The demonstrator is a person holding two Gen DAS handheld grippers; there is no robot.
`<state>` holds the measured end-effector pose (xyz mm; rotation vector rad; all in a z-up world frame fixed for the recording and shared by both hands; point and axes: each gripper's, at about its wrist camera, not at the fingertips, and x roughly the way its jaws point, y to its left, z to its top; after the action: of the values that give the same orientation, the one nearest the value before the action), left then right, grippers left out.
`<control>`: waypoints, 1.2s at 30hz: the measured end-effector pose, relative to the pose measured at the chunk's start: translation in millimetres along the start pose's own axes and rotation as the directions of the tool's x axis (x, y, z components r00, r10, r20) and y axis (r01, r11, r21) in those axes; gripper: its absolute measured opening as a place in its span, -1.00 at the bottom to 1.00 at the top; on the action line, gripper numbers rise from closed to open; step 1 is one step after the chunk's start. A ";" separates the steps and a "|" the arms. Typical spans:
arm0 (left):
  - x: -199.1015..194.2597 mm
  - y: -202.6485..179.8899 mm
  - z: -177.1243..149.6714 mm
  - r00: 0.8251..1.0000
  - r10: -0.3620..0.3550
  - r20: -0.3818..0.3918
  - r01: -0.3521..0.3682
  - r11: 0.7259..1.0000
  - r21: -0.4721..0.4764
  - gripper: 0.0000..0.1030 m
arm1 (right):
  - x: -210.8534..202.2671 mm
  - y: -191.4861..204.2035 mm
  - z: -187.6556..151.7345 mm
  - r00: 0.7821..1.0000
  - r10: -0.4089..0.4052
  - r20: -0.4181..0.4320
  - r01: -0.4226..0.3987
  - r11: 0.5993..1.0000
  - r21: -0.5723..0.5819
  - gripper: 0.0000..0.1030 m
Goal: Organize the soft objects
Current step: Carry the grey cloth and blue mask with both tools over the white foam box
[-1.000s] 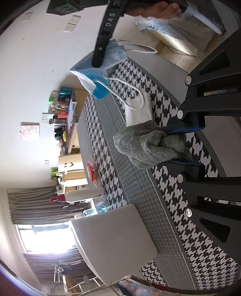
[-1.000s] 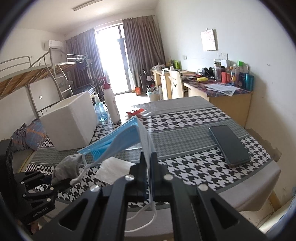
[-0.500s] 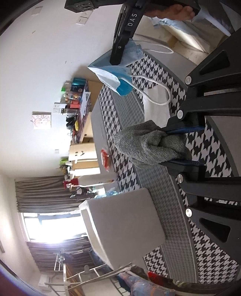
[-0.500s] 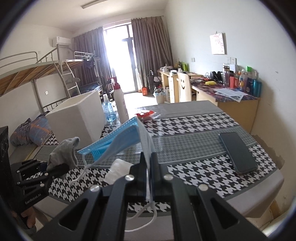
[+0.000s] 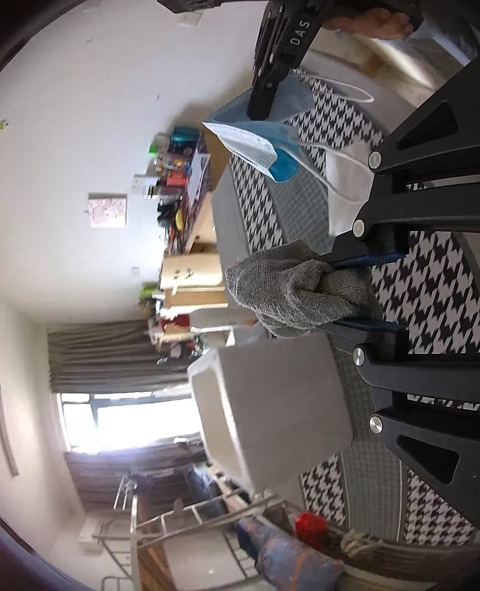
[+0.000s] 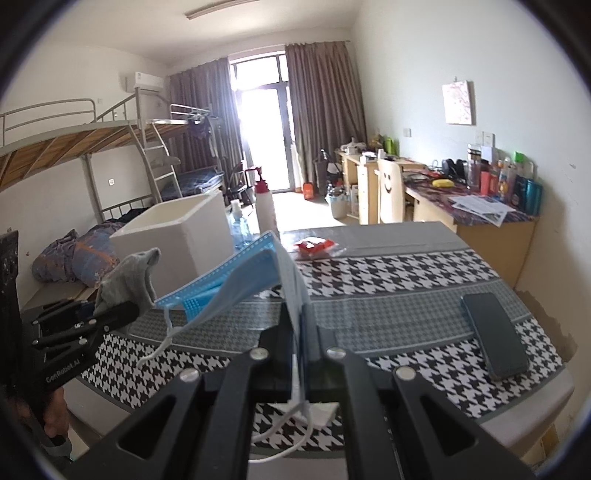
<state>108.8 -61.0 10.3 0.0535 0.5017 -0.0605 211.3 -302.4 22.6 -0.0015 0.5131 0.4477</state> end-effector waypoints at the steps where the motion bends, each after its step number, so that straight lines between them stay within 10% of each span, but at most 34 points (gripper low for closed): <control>1: -0.2 0.8 1.6 1.000 0.011 0.002 -0.011 1.000 0.003 -0.52 | 1.5 1.5 1.9 1.000 0.005 0.001 -0.005 1.000 -0.002 -0.89; 36: 6.2 61.3 72.1 0.979 0.183 0.086 -0.174 0.980 -0.097 -0.52 | 41.7 49.6 71.4 0.990 0.131 0.043 -0.127 0.988 -0.083 -0.89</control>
<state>153.0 -4.9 72.7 0.0080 0.4029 0.1350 257.0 -232.3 70.5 -0.0345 0.4491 0.5937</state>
